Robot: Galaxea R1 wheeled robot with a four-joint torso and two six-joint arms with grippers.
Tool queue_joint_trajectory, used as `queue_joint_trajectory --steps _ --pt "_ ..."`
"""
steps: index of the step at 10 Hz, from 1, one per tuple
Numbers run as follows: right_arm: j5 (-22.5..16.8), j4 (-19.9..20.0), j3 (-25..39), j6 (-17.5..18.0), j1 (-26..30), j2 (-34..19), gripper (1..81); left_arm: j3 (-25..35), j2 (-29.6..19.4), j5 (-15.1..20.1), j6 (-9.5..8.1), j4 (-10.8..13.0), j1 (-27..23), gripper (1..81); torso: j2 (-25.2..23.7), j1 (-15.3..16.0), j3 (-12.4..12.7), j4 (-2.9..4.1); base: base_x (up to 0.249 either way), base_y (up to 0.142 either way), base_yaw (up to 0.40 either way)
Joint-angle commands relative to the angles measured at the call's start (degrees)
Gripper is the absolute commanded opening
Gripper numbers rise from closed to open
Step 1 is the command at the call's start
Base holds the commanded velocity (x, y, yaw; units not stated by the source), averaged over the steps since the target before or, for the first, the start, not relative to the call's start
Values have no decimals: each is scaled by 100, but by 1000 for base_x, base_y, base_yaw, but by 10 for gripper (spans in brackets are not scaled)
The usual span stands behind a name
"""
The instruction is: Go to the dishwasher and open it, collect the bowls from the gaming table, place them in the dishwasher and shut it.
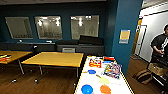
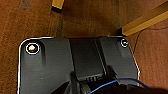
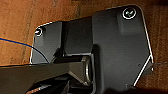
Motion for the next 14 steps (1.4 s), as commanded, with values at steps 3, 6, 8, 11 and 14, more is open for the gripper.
queue_joint_trajectory --steps 3,6,8,11,14 --pt "-287 35 -26 7 314 -89 811 47 0 231 33 30 -326 811 0 7 -2 0 0 0 0" --pt "-217 52 651 15 278 -502 811 91 -53 222 42 39 -308 811 0 7 0 0 0 0 0" --pt "-200 61 1657 24 278 -1175 811 335 -254 222 42 47 -308 811 0 7 0 0 0 0 0" --pt "108 60 3669 410 357 -2678 811 785 -510 214 42 47 -308 811 0 7 0 0 0 0 0" --pt "433 52 5107 631 497 -4088 811 767 -439 214 42 47 -308 811 0 7 0 0 0 0 0"
